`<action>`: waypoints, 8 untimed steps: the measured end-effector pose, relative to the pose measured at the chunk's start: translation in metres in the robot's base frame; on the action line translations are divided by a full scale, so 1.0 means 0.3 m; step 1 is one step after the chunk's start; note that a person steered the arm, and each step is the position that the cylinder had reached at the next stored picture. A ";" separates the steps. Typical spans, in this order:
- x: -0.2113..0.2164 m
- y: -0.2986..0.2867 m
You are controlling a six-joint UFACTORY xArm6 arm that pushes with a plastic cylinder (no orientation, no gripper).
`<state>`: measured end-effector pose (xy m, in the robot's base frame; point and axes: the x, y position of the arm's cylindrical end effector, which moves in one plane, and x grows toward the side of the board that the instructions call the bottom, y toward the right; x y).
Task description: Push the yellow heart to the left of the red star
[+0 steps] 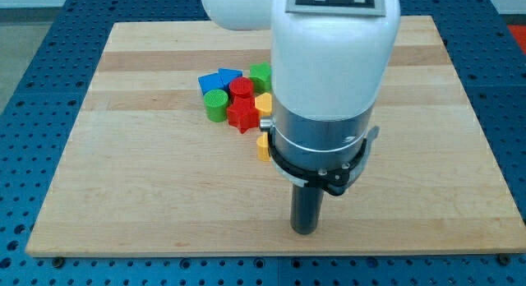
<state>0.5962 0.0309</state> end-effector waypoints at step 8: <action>-0.327 -0.174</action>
<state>0.4980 -0.0214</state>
